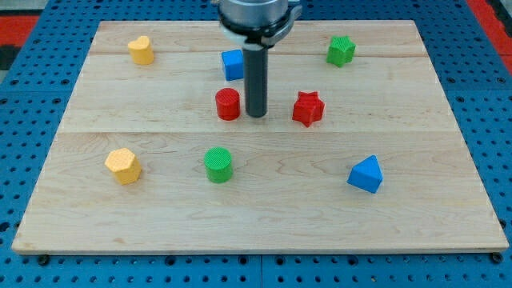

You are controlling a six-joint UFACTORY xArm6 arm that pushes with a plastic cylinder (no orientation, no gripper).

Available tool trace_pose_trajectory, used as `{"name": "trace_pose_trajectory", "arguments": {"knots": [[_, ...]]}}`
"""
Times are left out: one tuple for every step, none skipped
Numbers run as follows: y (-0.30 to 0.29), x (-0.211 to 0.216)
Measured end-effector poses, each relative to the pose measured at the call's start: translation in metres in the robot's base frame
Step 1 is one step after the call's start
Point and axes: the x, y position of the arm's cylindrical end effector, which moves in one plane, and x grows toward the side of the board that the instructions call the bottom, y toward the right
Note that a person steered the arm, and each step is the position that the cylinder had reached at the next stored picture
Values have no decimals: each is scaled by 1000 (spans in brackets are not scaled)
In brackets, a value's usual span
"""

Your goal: Move the red star to the center right side of the board

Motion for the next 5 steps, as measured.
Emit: {"name": "trace_pose_trajectory", "arguments": {"knots": [[47, 15], [73, -4], [137, -4], [116, -18], [23, -17]]}}
